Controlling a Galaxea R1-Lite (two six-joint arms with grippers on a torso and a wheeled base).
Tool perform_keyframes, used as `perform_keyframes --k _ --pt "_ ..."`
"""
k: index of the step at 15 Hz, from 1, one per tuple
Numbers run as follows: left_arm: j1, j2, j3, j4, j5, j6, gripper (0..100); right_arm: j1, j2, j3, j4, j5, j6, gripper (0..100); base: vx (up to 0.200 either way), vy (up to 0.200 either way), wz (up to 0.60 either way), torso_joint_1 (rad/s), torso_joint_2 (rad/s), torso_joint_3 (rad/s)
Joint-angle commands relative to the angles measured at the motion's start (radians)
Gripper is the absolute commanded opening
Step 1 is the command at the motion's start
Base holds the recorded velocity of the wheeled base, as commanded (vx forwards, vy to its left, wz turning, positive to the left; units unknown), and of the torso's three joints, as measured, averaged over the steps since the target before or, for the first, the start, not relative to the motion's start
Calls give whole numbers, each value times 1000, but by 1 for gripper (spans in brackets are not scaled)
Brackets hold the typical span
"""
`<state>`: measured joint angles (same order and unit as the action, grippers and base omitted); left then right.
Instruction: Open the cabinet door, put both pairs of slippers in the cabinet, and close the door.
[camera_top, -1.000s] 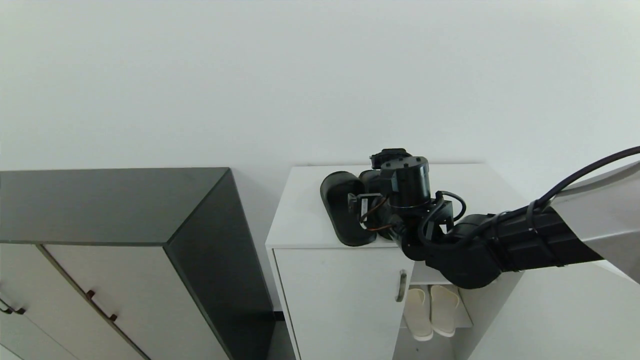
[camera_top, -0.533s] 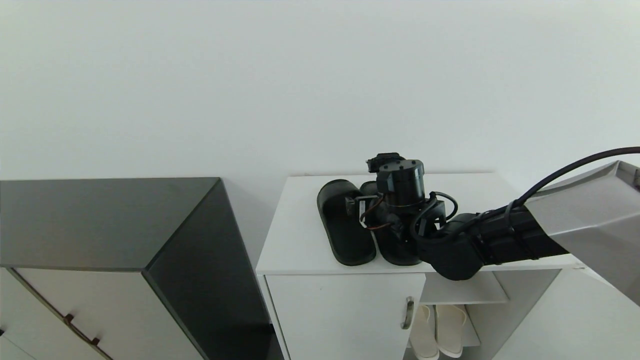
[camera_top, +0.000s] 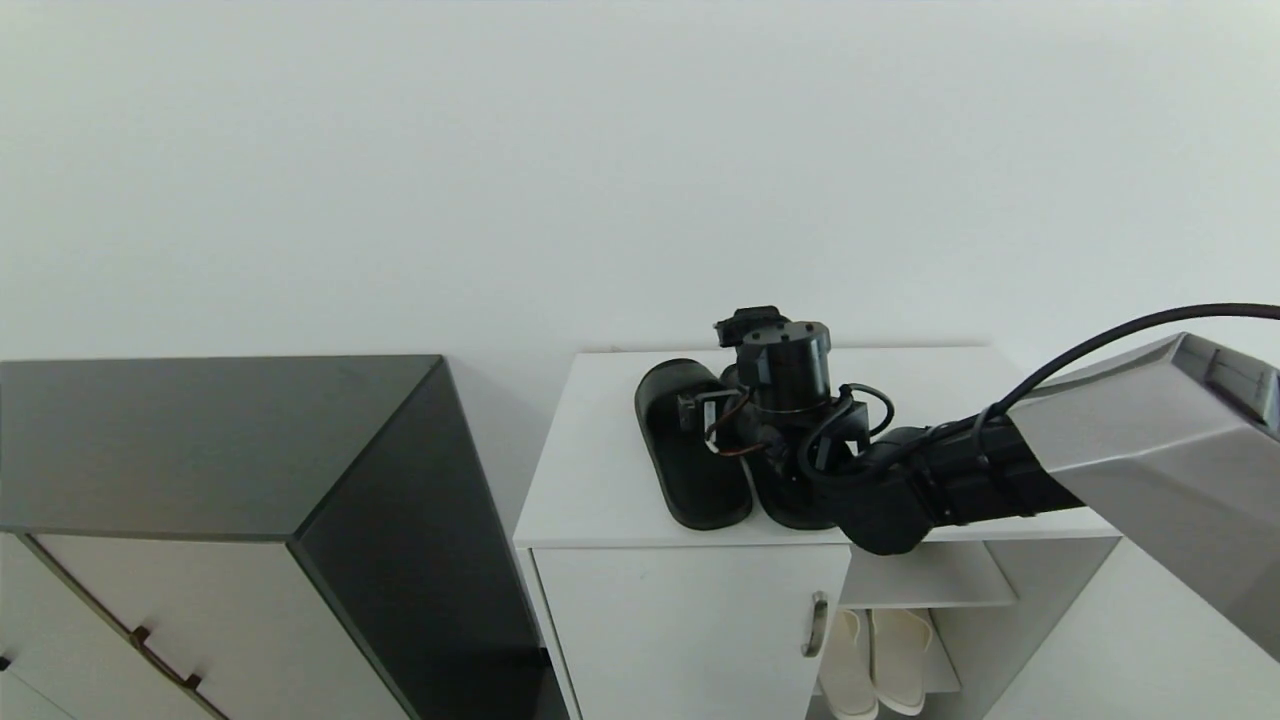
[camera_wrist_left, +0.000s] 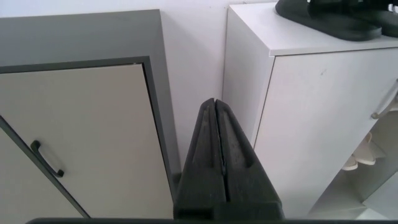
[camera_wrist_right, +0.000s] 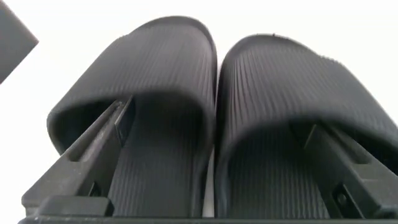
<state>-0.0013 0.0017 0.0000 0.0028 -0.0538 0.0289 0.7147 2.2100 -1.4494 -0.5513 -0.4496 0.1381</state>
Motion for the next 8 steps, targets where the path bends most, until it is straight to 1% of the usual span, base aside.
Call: perform_keyframes --k 1,3,4,8 --pt "0 0 0 0 -1 -1 0 -9 100 -105 -1 2 -38 100 0 0 0 0 0 0" --pt "0 0 0 0 0 -1 0 -21 117 -120 -2 2 -38 100 0 0 0 0 0 0" --pt "0 0 0 0 0 -1 0 -23 116 -118 -6 3 -35 0 0 0 0 0 0 0" --pt "0 0 0 0 -1 0 0 -20 102 -117 -9 12 -37 0 0 0 0 0 0 0"
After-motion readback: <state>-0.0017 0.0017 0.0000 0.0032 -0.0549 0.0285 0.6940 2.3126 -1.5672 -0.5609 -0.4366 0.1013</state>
